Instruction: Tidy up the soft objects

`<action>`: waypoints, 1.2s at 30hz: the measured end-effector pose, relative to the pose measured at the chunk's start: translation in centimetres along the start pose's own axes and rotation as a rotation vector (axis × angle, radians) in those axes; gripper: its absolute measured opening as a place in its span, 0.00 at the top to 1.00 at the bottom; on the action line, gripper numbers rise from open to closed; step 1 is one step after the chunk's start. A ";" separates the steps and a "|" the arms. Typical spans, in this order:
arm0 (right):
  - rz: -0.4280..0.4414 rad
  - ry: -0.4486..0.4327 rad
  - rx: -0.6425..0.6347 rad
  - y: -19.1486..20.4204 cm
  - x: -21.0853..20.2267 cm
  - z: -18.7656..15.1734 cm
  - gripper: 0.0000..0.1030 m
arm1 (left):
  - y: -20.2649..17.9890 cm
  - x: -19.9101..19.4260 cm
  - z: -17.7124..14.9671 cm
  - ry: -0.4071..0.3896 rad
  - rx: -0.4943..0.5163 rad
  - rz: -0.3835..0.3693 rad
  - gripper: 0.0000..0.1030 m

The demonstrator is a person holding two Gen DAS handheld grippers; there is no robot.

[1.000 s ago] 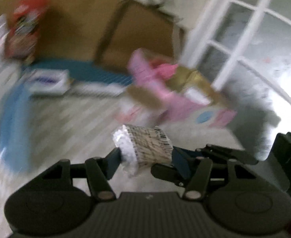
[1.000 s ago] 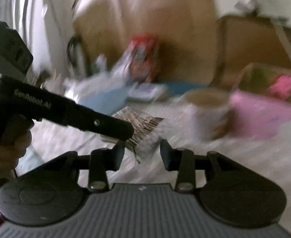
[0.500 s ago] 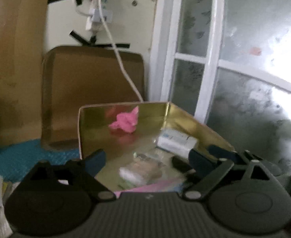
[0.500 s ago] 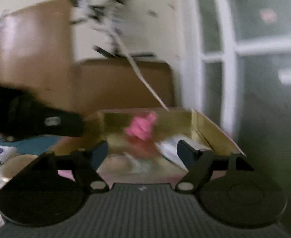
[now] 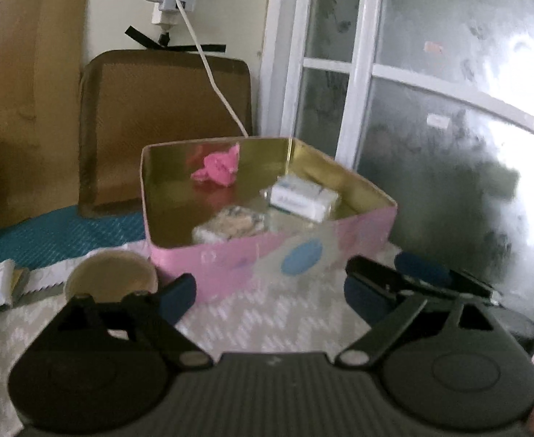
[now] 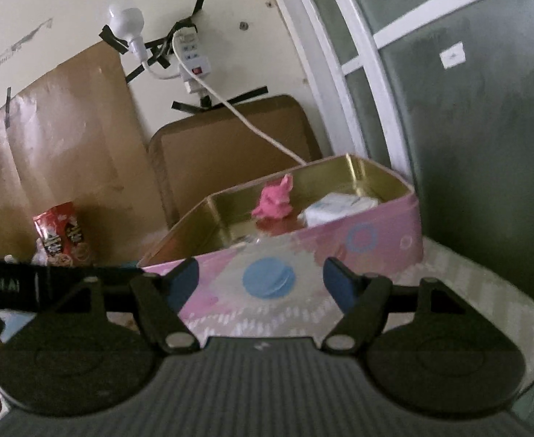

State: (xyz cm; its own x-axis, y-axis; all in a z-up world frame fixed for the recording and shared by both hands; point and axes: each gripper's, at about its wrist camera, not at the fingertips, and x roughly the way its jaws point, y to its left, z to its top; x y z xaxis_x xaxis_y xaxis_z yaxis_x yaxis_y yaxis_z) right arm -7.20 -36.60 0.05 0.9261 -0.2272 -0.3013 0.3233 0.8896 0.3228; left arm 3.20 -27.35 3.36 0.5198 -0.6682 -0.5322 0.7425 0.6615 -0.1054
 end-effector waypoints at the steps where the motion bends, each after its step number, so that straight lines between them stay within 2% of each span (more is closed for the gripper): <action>1: 0.004 0.008 0.011 0.1 -0.1 0.2 0.25 | -0.2 -0.3 -0.2 0.013 0.007 0.006 0.11; 7: -0.006 0.025 0.007 1.9 -1.0 0.8 0.25 | 0.8 -2.6 -0.9 0.033 -0.011 0.038 0.11; 13: 0.030 0.047 0.030 4.1 -0.6 1.3 0.25 | 3.4 -4.7 -2.4 0.045 -0.046 0.103 0.11; 20: 0.072 0.092 0.059 6.4 0.1 1.6 0.25 | 7.1 -6.6 -4.2 0.057 -0.084 0.191 0.11; 23: 0.099 0.109 0.012 8.4 0.4 1.2 0.25 | 8.7 -7.8 -5.2 0.041 -0.094 0.252 0.11; 28: 0.173 0.154 -0.045 12.1 1.7 -0.1 0.26 | 11.8 -9.3 -7.3 0.040 -0.143 0.325 0.11; 33: 0.274 0.265 -0.121 16.6 3.5 -2.6 0.27 | 15.3 -12.4 -10.7 0.028 -0.213 0.323 0.11; 36: 0.352 0.336 -0.190 19.8 4.5 -4.2 0.28 | 17.9 -15.5 -13.8 0.004 -0.293 0.342 0.13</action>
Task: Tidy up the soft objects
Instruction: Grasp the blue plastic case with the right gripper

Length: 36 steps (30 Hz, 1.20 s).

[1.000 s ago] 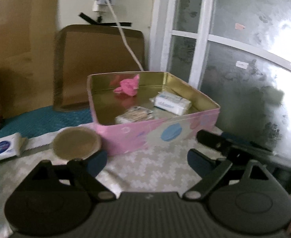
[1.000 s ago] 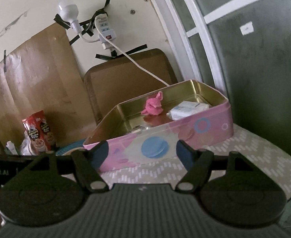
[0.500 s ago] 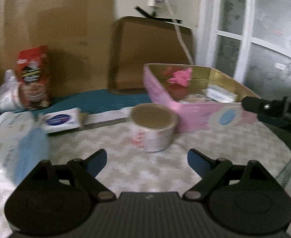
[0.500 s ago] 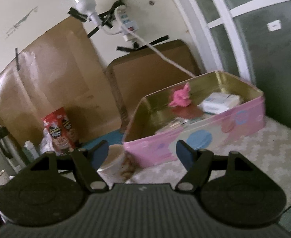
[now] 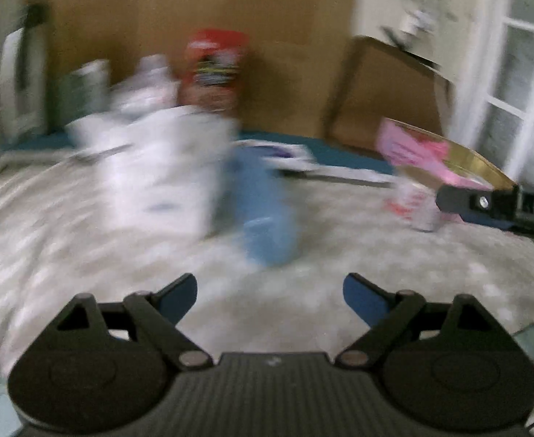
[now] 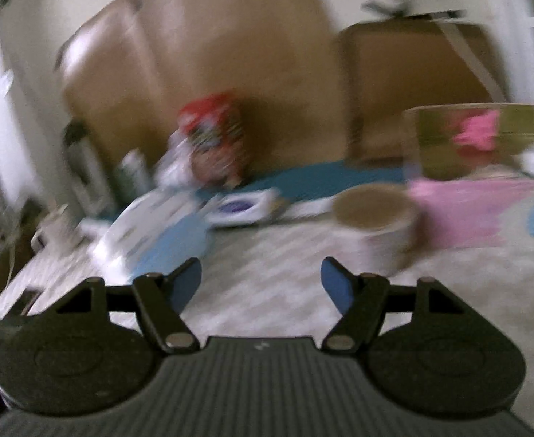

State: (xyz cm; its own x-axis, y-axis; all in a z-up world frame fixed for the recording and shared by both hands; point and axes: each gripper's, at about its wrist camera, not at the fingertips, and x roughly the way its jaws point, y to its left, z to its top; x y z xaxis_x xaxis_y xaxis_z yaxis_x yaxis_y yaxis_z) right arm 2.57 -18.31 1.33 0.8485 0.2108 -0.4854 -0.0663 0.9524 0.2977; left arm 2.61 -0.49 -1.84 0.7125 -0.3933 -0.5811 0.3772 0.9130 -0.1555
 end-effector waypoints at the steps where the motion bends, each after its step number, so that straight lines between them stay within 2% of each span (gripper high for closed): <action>1: 0.024 0.017 -0.027 1.0 0.7 0.0 0.27 | 1.5 -0.7 -0.6 -0.003 -0.034 0.023 0.14; 6: 0.140 0.046 -0.160 6.4 4.5 0.2 0.27 | 6.7 -3.5 -2.3 -0.010 -0.143 0.156 0.14; 8: 0.145 0.063 -0.179 7.6 6.3 0.1 0.27 | 7.9 -4.1 -2.5 -0.015 -0.173 0.178 0.14; 11: 0.136 0.142 -0.190 8.1 8.8 -0.7 0.29 | 8.3 -4.4 -2.6 -0.015 -0.202 0.173 0.14; 12: 0.132 0.154 -0.176 7.6 9.3 -0.9 0.48 | 8.3 -4.5 -2.6 -0.015 -0.205 0.166 0.14; 13: 0.158 0.168 -0.129 6.8 9.3 -0.9 0.58 | 8.1 -4.7 -2.7 -0.016 -0.205 0.157 0.14; 16: 0.207 0.186 0.069 3.3 8.1 0.0 0.64 | 7.6 -4.6 -2.5 -0.019 -0.183 0.136 0.14; 18: 0.230 0.211 0.158 0.8 6.5 0.1 0.65 | 7.2 -4.4 -2.4 -0.013 -0.172 0.122 0.14; 21: 0.328 0.281 0.322 -3.2 3.8 -0.7 0.65 | 6.7 -3.6 -1.8 -0.001 -0.165 0.074 0.14; 23: 0.318 0.279 0.361 -5.4 1.5 -1.4 0.63 | 6.0 -3.2 -1.4 0.010 -0.159 0.035 0.14; 24: 0.259 0.243 0.344 -6.5 -0.2 -1.5 0.60 | 5.5 -3.0 -1.1 0.014 -0.148 0.018 0.14; 25: 0.182 0.202 0.313 -7.2 -1.7 -1.5 0.51 | 4.9 -2.7 -0.8 0.017 -0.135 0.002 0.14; 27: -0.005 0.100 0.226 -8.3 -4.8 -1.6 0.40 | 3.6 -2.0 0.0 0.025 -0.106 -0.036 0.14; 29: -0.095 0.039 0.144 -8.3 -7.0 -1.9 0.40 | 2.3 -1.0 1.1 0.036 -0.081 -0.079 0.14; 32: -0.042 0.024 0.036 -6.5 -7.9 -2.8 0.34 | 0.2 0.3 2.2 0.055 -0.051 -0.123 0.14; 34: 0.003 0.041 -0.068 -4.3 -6.9 -3.6 0.27 | -1.0 0.9 2.5 0.066 -0.040 -0.133 0.13; 36: 0.026 0.042 -0.203 -1.6 -5.7 -4.7 0.26 | -1.9 1.3 2.5 0.085 -0.047 -0.148 0.13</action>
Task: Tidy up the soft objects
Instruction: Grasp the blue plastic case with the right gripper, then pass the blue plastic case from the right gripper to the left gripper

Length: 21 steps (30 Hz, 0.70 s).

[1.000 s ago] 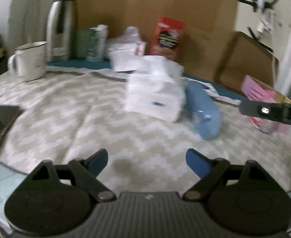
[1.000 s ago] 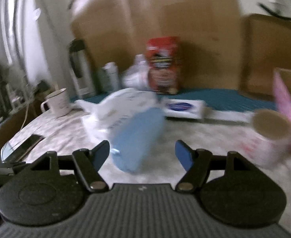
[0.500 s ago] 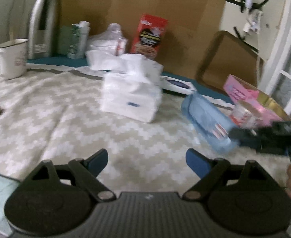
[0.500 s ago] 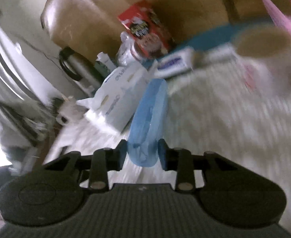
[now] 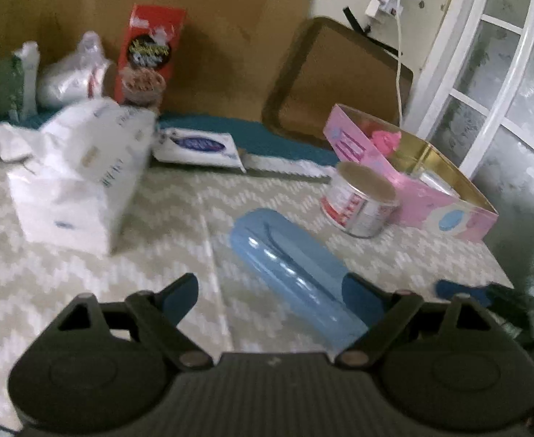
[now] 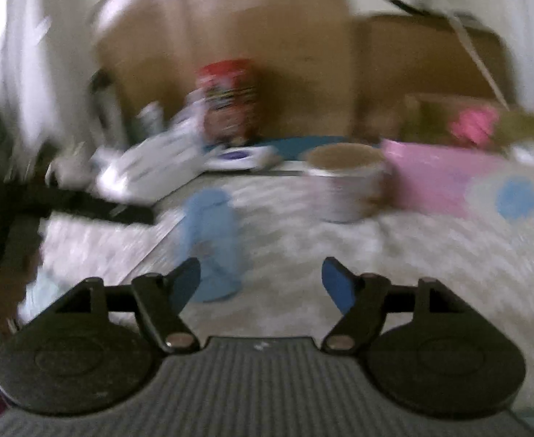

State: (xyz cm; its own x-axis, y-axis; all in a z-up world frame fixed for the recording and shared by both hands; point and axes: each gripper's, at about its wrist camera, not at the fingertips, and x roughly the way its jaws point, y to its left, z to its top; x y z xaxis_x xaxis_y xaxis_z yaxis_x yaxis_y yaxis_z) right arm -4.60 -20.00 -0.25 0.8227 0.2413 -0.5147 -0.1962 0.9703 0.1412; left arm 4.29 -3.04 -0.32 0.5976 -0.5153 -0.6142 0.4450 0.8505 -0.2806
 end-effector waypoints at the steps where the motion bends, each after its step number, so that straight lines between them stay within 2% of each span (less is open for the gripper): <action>1: 0.007 -0.003 -0.053 0.9 0.4 -0.2 0.25 | -0.2 0.2 0.0 0.012 -0.008 -0.008 0.13; 4: 0.050 -0.005 -0.154 2.5 2.3 -0.3 0.25 | -0.6 0.8 0.0 0.054 -0.037 -0.028 0.13; 8: 0.085 0.032 -0.146 2.6 4.6 -0.1 0.28 | -0.3 1.8 0.8 0.085 -0.063 -0.017 0.13; 9: 0.087 0.047 -0.139 2.4 4.9 -0.1 0.40 | 0.0 2.3 1.2 0.095 -0.079 -0.005 0.13; 10: 0.084 0.066 -0.133 1.9 5.0 -0.4 0.46 | 0.3 2.7 1.7 0.099 -0.097 0.001 0.13; 14: 0.111 0.069 -0.107 -0.1 2.7 -0.9 0.46 | 0.6 3.8 4.1 0.029 -0.056 0.052 0.13; 17: 0.008 0.062 -0.121 -2.3 0.4 -2.1 0.46 | 0.4 6.4 5.1 0.109 -0.054 0.006 0.16; 20: -0.164 0.049 -0.094 -5.4 -1.6 -3.4 0.40 | -1.3 8.3 4.9 0.163 -0.025 -0.046 0.17; 21: -0.242 0.041 -0.087 -6.6 -2.5 -3.7 0.34 | -2.1 8.6 4.5 0.167 -0.013 -0.060 0.17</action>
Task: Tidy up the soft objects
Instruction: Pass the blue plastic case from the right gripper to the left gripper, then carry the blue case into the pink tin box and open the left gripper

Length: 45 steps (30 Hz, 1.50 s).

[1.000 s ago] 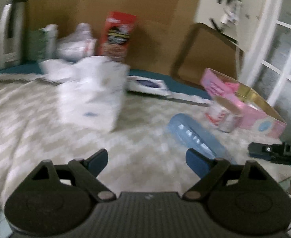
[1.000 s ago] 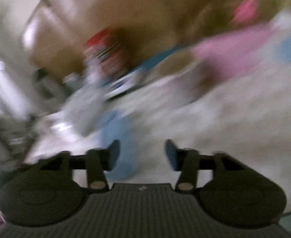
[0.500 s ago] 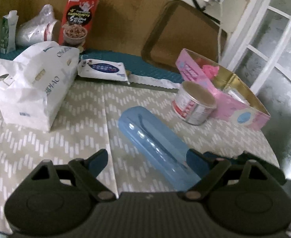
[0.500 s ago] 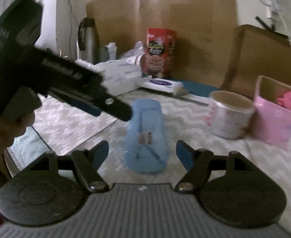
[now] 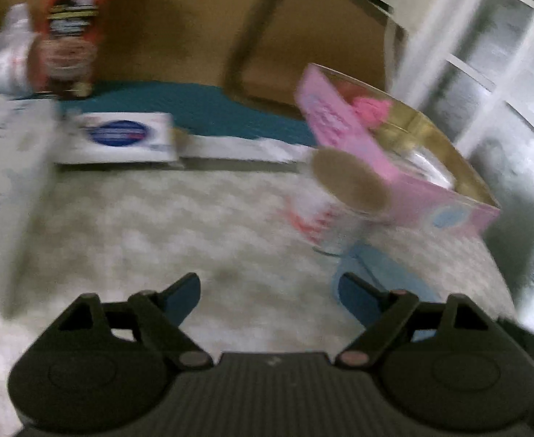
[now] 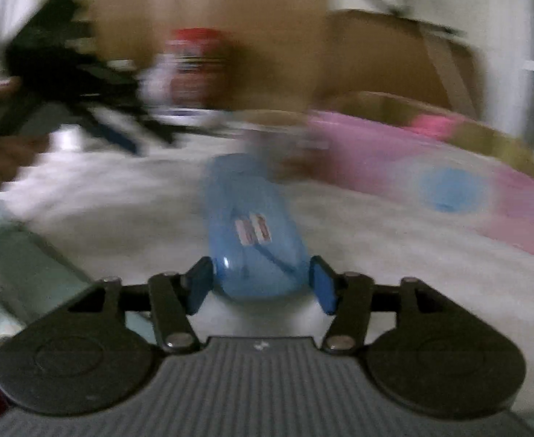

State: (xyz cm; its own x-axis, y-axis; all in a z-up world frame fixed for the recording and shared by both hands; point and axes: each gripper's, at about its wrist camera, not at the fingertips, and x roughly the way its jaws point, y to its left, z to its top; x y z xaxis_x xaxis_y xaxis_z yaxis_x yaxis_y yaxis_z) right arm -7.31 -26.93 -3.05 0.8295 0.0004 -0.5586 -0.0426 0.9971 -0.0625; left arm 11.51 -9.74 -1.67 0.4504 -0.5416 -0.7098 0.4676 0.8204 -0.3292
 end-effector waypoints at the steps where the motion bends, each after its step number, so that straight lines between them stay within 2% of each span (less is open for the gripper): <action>1: -0.082 -0.006 0.004 -1.1 -0.5 -0.5 0.32 | -1.0 0.4 -0.2 0.005 0.014 -0.021 0.17; 3: -0.217 -0.008 0.039 -3.4 -1.4 -1.0 0.32 | -2.9 0.8 -0.7 0.012 0.041 -0.060 0.16; 4: -0.239 -0.009 0.074 -4.4 -1.9 -1.2 0.32 | -3.9 0.9 -1.0 0.011 0.062 -0.076 0.16; 6: -0.232 -0.029 0.144 -5.5 -2.6 -1.2 0.32 | -5.8 0.9 -1.2 0.010 0.105 -0.097 0.15; 9: -0.158 -0.056 0.186 -5.5 -3.0 -1.5 0.31 | -8.5 1.4 -1.3 0.023 0.162 -0.128 0.15; 12: -0.098 -0.061 0.136 -4.2 -2.7 -2.0 0.26 | -10.7 2.5 -1.3 0.051 0.208 -0.123 0.15; 14: -0.068 -0.059 0.082 -3.7 -2.1 -1.6 0.22 | -11.5 2.9 -1.4 0.091 0.197 -0.133 0.14; 16: -0.018 -0.060 0.025 -3.7 -1.7 -0.8 0.11 | -11.9 2.7 -1.8 0.118 0.181 -0.155 0.10; 18: 0.040 -0.074 -0.039 -4.7 -1.5 0.0 0.08 | -11.9 2.0 -2.4 0.118 0.162 -0.169 0.09; 21: 0.187 -0.084 -0.148 -5.8 -0.5 1.4 0.02 | -11.2 1.5 -3.3 0.134 0.101 -0.184 0.10; 23: 0.248 -0.071 -0.226 -6.3 0.8 1.8 0.00 | -10.8 1.8 -3.6 0.158 0.055 -0.196 0.12; 25: 0.284 -0.027 -0.278 -6.7 2.5 2.2 0.00 | -11.0 2.4 -3.9 0.178 0.037 -0.199 0.18; 27: 0.305 0.031 -0.277 -7.1 4.5 2.6 0.00 | -11.3 3.2 -3.9 0.182 0.030 -0.169 0.25; 28: 0.327 0.060 -0.257 -7.3 5.3 2.7 0.00 | -11.5 3.6 -3.8 0.182 0.026 -0.161 0.33; 29: 0.358 0.076 -0.204 -7.7 5.7 2.8 0.00 | -11.7 3.8 -3.7 0.168 0.030 -0.156 0.34; 30: 0.363 0.078 -0.152 -7.9 5.8 2.8 0.01 | -11.9 4.1 -3.6 0.163 0.037 -0.149 0.37; 31: 0.357 0.069 -0.122 -8.0 5.4 2.5 0.05 | -12.1 4.3 -3.5 0.162 0.043 -0.149 0.36; 33: 0.331 0.038 -0.123 -7.6 3.6 1.4 0.11 | -12.1 4.3 -3.4 0.157 0.039 -0.149 0.34; 35: 0.324 0.017 -0.113 -7.4 2.2 0.4 0.12 | -12.1 4.1 -3.4 0.145 0.049 -0.150 0.33; 39: 0.287 -0.019 -0.171 -6.7 0.9 -0.7 0.11 | -12.0 4.3 -3.1 0.147 0.063 -0.153 0.21; 41: 0.247 -0.025 -0.204 -6.5 1.1 -0.8 0.10 | -12.1 4.5 -3.0 0.143 0.068 -0.137 0.21; 43: 0.253 -0.027 -0.187 -6.9 1.8 -0.5 0.09 | -12.2 4.7 -2.9 0.148 0.071 -0.142 0.25; 44: 0.259 -0.021 -0.171 -7.1 2.2 -0.3 0.10 | -12.3 4.8 -3.0 0.149 0.074 -0.148 0.25; 45: 0.277 -0.012 -0.152 -7.4 2.6 -0.1 0.15 | -12.3 4.7 -3.2 0.150 0.080 -0.155 0.27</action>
State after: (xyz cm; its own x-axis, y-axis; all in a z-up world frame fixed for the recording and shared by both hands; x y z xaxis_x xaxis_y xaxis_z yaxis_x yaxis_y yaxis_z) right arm -4.90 -34.29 -4.13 0.7811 0.2725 -0.5618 -0.3499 0.9362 -0.0323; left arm 5.47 -21.79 -3.00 0.2532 -0.6221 -0.7409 0.5837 0.7090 -0.3957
